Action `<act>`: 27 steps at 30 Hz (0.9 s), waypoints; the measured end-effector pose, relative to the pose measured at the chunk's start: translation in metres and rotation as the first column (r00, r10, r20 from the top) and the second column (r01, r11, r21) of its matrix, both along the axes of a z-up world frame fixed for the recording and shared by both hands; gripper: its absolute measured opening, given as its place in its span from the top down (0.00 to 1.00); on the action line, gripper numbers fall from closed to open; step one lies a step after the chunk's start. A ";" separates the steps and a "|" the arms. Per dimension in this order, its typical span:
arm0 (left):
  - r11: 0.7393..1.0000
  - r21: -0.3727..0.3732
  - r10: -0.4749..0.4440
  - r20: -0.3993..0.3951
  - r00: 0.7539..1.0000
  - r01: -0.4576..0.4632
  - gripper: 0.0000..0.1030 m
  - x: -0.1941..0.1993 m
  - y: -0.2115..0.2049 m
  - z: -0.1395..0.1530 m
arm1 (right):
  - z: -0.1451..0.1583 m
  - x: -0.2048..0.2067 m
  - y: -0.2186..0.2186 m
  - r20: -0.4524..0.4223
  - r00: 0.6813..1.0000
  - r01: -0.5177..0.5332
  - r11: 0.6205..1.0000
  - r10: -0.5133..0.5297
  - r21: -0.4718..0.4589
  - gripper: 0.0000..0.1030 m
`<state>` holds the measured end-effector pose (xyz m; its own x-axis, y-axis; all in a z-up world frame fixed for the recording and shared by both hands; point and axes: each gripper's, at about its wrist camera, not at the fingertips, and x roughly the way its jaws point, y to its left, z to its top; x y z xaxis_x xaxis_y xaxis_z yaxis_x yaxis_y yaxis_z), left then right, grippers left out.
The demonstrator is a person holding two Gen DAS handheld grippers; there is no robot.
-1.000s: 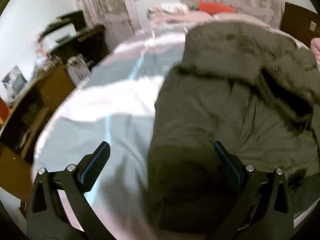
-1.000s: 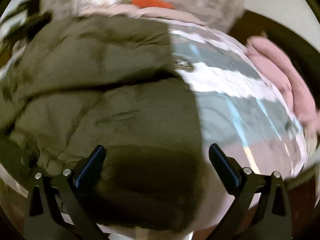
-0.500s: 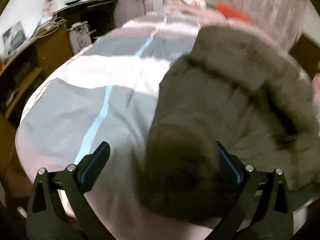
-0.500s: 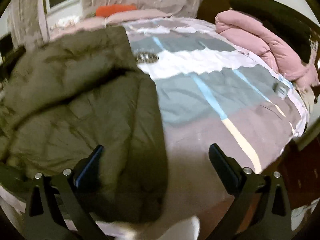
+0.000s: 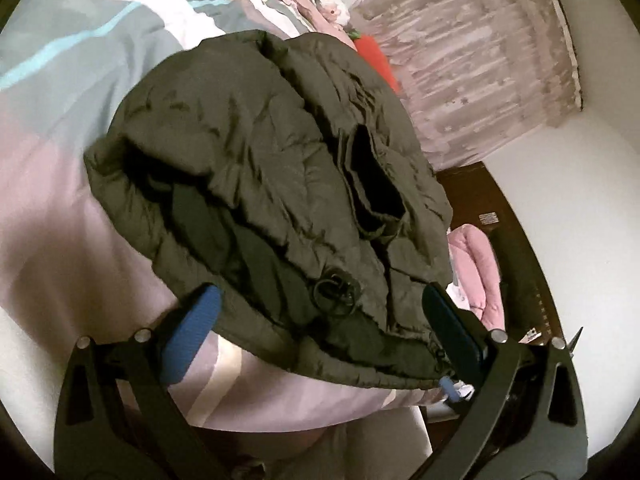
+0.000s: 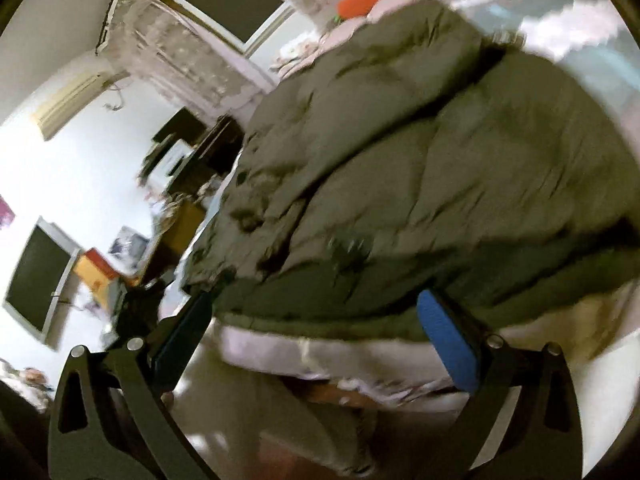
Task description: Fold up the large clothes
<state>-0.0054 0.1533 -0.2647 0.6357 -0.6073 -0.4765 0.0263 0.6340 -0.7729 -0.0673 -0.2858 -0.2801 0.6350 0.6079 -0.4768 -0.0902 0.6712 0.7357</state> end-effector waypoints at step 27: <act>0.999 -0.020 0.048 0.024 0.999 -0.048 0.02 -0.008 0.000 -0.006 | -0.016 -0.019 0.005 -0.062 0.991 0.126 0.984 -0.119 0.124 0.01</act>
<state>-0.0133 0.1535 -0.2707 0.6756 -0.5849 -0.4488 0.0153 0.6197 -0.7847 -0.0860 -0.2808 -0.2963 0.6839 0.5848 -0.4362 0.0295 0.5753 0.8174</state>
